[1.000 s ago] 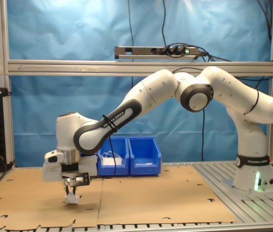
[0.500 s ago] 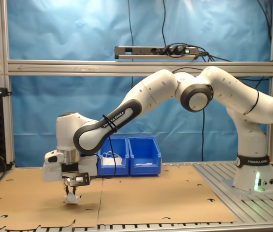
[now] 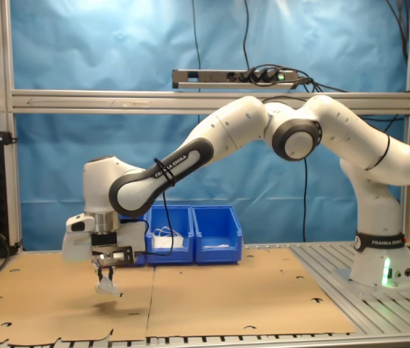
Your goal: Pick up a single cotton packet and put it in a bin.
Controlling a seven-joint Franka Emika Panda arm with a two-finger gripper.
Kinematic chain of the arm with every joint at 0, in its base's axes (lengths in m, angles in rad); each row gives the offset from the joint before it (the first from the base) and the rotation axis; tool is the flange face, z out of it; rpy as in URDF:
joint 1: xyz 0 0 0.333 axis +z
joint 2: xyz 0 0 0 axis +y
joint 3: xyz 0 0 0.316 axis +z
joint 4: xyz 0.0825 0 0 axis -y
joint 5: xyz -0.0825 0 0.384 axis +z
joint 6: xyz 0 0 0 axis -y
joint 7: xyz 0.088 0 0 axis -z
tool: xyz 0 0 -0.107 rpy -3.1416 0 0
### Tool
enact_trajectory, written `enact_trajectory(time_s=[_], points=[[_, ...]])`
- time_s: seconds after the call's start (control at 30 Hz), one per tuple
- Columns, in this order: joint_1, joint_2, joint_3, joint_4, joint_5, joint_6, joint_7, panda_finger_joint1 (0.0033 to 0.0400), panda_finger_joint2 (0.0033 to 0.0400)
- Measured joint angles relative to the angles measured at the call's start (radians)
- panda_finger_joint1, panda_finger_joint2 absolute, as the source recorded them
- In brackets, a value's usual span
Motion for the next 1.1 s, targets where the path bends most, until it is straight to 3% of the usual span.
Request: enact_trajectory(time_s=[0.23,0.47,0.87,1.1], points=[[0.0,-0.084,0.0,-0.017,0.0,-0.056,0.0,0.0074,0.0074],[0.0,-0.179,0.0,-0.067,0.0,-0.089,0.0,0.0074,0.0074],[0.001,-0.354,-0.001,-0.216,-0.035,-0.122,0.0,0.0074,0.0074],[0.001,-0.474,-0.001,-0.33,-0.09,-0.138,0.0,0.0074,0.0074]])
